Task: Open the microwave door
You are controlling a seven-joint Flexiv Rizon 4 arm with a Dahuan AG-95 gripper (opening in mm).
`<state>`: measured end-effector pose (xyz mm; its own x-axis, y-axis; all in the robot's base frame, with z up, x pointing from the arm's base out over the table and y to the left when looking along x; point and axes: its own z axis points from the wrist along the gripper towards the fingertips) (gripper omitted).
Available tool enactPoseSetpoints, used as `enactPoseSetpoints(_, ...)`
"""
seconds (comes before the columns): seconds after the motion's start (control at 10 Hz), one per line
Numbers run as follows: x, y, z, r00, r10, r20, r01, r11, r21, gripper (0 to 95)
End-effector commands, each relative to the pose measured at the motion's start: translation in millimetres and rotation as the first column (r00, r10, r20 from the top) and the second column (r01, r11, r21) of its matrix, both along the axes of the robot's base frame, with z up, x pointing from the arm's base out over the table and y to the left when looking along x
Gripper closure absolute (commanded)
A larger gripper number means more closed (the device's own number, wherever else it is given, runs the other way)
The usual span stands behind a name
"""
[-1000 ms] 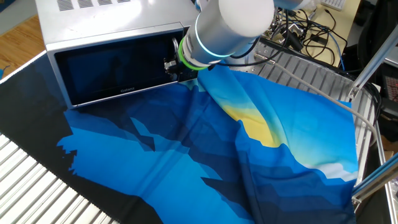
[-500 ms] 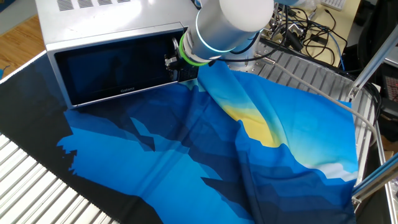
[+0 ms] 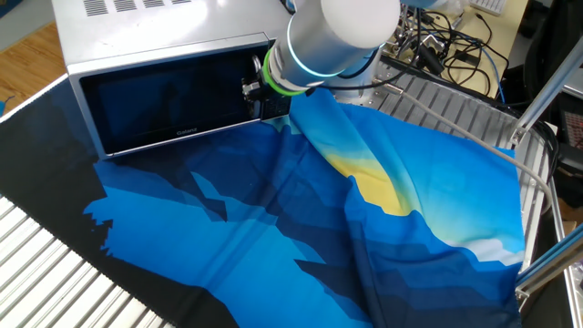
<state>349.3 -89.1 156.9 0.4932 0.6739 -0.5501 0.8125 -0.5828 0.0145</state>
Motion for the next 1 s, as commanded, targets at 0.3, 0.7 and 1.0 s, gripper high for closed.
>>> enactPoseSetpoints(0.3,-0.3,-0.6,-0.3,1.000,0.005,-0.004,-0.005,1.000,-0.002,76.0)
enactPoseSetpoints(0.7,-0.2,-1.2,-0.4,1.000,0.014,-0.005,-0.014,0.999,-0.035,76.0)
enactPoseSetpoints(1.0,0.1,-1.5,-0.4,1.000,0.018,-0.004,-0.018,0.999,-0.034,76.0)
